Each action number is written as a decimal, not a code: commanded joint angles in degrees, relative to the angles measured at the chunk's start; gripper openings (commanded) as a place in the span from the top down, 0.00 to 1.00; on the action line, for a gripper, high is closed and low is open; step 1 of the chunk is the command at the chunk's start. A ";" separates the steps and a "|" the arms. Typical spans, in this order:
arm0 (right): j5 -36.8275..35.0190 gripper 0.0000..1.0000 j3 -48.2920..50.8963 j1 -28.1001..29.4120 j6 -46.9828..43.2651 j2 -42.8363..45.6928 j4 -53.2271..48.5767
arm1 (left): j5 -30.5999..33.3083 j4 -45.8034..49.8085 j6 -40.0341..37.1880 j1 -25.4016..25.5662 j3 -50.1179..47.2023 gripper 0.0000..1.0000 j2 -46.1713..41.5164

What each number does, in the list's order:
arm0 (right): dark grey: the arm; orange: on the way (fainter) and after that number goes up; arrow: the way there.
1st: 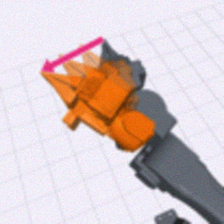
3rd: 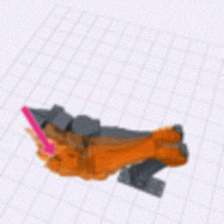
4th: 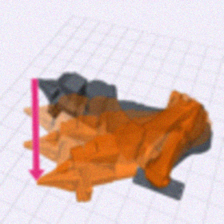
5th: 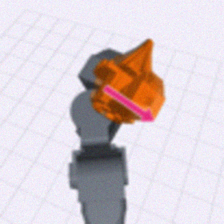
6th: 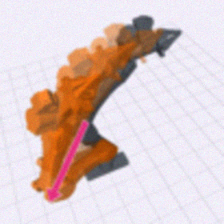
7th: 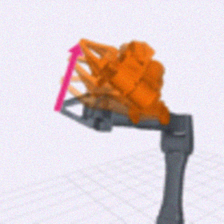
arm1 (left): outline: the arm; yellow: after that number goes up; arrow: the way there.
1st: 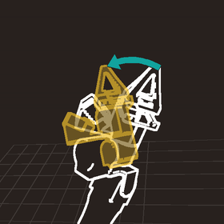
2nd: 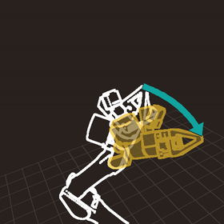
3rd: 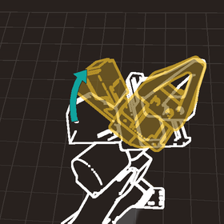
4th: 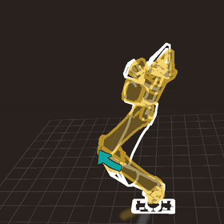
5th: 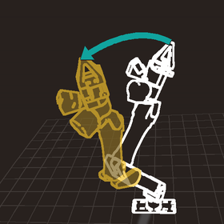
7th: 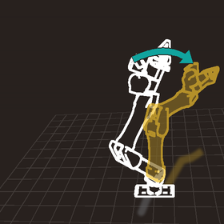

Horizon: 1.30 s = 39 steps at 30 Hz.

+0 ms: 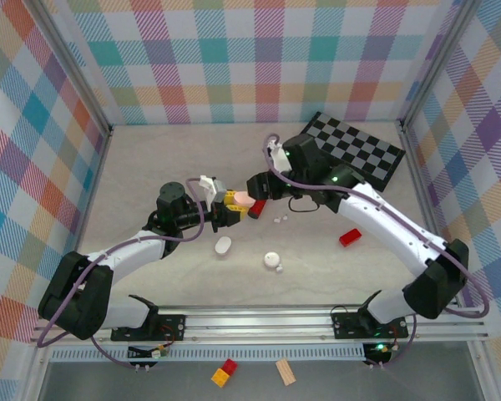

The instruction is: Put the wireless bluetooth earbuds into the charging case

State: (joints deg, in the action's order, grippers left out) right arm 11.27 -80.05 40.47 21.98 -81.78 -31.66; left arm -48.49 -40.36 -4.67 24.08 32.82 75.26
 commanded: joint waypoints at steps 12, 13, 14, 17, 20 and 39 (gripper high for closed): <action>25.86 0.26 20.41 -7.16 29.73 8.18 30.52 | 0.68 -11.24 4.45 -0.44 2.32 0.67 0.63; 27.37 0.27 21.33 -7.16 31.63 7.68 33.52 | 0.58 -11.28 4.56 -0.43 2.51 0.67 0.67; 28.85 0.28 22.10 -7.16 33.56 6.93 36.92 | 0.37 -11.45 4.63 -0.44 2.68 0.67 0.76; 31.64 0.30 22.43 -7.15 37.35 4.70 41.92 | -0.28 -12.32 5.19 -0.43 2.87 0.67 1.19; 32.49 0.34 22.40 -7.16 39.22 3.74 44.17 | -0.38 -12.91 5.62 -0.43 2.78 0.67 1.38; 35.40 0.58 23.53 -7.16 47.86 -2.82 55.27 | -1.43 -16.51 8.14 -0.43 2.60 0.67 1.38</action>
State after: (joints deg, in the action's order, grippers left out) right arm 45.74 -57.34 33.01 68.79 -83.96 20.03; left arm -47.51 -54.06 2.61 23.86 34.33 76.47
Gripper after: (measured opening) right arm 0.432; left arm 0.362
